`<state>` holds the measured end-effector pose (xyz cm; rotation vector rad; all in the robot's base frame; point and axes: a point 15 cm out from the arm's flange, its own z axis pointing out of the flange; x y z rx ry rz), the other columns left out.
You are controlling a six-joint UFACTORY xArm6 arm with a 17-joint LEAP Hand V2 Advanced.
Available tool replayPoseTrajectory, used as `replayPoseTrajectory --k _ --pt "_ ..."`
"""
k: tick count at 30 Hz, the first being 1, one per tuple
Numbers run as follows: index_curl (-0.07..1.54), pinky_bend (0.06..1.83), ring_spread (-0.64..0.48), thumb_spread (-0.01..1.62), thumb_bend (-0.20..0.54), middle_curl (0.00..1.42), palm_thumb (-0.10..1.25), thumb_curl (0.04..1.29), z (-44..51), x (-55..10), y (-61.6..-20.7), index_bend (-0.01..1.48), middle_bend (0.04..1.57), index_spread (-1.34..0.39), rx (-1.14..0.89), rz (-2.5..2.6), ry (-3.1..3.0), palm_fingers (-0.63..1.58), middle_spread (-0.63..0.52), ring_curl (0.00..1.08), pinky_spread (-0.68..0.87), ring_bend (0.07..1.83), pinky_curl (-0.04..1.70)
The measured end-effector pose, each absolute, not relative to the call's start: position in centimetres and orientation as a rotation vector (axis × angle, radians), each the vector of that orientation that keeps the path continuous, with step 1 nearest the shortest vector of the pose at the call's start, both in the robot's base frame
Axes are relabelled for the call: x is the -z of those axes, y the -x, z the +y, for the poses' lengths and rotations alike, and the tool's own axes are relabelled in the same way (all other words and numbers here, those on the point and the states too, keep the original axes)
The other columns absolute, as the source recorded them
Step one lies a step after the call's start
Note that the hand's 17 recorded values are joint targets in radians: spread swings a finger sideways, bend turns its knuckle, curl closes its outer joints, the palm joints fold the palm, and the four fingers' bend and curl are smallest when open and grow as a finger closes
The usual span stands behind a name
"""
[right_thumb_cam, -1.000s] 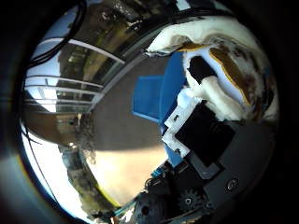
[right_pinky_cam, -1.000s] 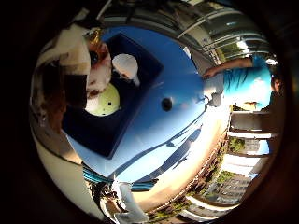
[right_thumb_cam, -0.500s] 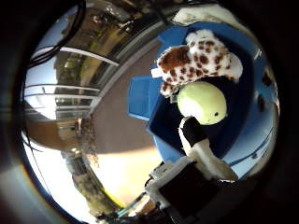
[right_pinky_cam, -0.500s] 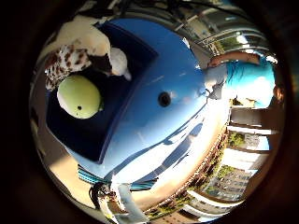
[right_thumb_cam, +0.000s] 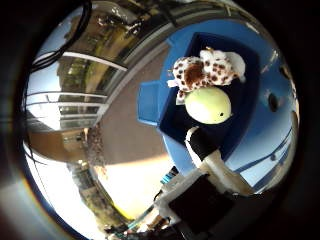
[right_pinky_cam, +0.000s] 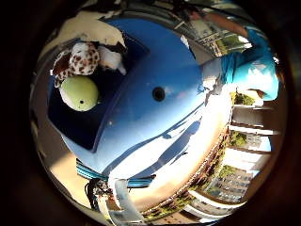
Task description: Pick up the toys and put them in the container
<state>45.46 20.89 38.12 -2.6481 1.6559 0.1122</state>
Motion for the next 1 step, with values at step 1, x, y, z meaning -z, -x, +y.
replayPoseTrajectory --k 1 --pt "0.16 0.92 0.32 1.07 -0.03 0.34 0.62 0.38 19.84 -39.08 -44.83 0.17 0.16 -0.36 -0.117 1.669 2.645 -0.03 0.17 0.31 0.5 0.51 0.36"
